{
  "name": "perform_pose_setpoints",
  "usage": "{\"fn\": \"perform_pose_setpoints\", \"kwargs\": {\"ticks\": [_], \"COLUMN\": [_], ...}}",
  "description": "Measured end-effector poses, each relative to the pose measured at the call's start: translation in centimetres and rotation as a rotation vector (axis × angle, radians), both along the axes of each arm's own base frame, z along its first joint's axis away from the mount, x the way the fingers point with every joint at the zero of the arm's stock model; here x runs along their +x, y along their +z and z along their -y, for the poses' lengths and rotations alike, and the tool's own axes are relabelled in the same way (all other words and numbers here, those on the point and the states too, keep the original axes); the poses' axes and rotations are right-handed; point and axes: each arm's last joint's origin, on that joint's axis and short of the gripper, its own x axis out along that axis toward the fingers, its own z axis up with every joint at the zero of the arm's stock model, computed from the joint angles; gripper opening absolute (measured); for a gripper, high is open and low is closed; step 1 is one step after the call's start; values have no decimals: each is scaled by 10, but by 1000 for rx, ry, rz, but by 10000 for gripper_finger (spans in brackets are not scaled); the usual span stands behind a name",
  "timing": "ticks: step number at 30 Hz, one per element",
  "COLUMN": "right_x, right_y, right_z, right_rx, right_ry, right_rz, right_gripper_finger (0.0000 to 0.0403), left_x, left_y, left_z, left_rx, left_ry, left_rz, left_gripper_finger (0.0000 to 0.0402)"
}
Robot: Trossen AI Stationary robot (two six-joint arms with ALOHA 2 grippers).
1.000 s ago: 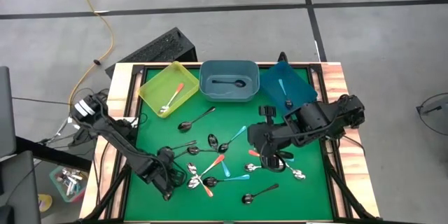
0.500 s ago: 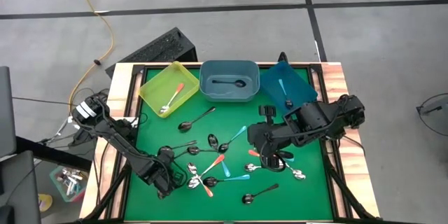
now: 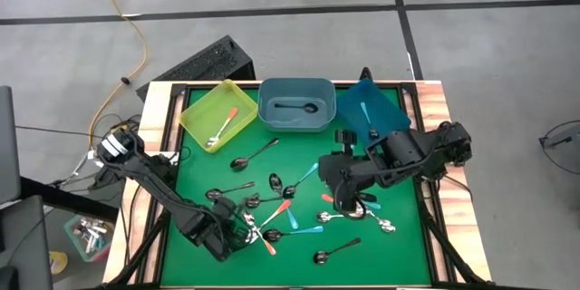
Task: Sort silverware by color (type)
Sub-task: Put the black spoon into the light blue bin
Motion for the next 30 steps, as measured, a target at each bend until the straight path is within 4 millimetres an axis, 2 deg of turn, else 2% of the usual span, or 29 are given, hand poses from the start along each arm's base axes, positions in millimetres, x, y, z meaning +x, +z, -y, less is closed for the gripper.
{"fn": "perform_pose_setpoints", "kwargs": {"ticks": [4,8,15,24,27,30], "right_x": [3,8,17,63,77,89], "right_y": [0,3,7,-14,-19,-14], "right_z": [6,9,15,24,32,42], "right_rx": [2,3,-9,-28,38,155], "right_ry": [-20,-28,-28,2,27,88], "right_rz": [8,53,124,332,386,503], "right_gripper_finger": [87,87,87,87,87,87], "left_x": [5,6,-14,-39,-46,-48], "left_y": [9,31,81,136,149,159], "left_z": [-3,-11,-39,-69,-74,-75], "left_rx": [38,73,218,528,604,660], "left_ry": [-3,6,91,102,76,21], "left_rz": [43,155,398,719,763,780], "left_gripper_finger": [2,1,1,0,0,0]}}
